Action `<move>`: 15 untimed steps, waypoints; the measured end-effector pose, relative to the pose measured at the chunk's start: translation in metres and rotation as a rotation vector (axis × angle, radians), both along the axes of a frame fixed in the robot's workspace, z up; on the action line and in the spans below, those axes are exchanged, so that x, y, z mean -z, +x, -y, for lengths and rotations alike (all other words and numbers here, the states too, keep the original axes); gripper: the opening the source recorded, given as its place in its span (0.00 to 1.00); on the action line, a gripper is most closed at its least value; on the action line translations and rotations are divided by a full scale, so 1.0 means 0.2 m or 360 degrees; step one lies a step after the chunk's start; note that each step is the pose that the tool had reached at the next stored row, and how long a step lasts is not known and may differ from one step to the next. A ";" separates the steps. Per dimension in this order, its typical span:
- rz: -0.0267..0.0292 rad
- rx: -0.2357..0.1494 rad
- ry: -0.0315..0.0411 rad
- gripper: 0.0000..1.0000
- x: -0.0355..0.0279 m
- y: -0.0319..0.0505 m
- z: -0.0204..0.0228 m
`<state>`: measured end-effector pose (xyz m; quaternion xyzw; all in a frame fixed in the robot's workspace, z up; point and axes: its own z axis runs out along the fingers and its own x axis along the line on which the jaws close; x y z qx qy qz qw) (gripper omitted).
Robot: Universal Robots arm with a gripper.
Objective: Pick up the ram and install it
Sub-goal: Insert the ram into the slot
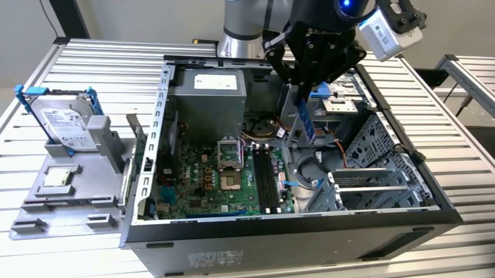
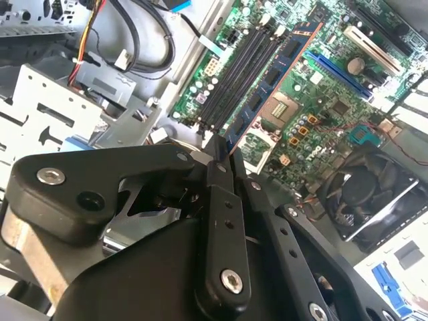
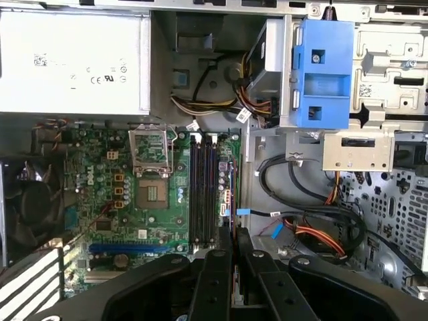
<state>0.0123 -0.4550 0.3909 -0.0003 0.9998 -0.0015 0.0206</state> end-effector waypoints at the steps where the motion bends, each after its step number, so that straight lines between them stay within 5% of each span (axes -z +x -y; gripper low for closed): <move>1: 0.00000 0.0000 0.0000 0.00 0.000 0.000 0.000; 11: -0.00006 0.0000 0.0000 0.00 0.000 0.000 0.000; 15: -0.00006 0.0000 0.0000 0.00 0.024 0.001 0.000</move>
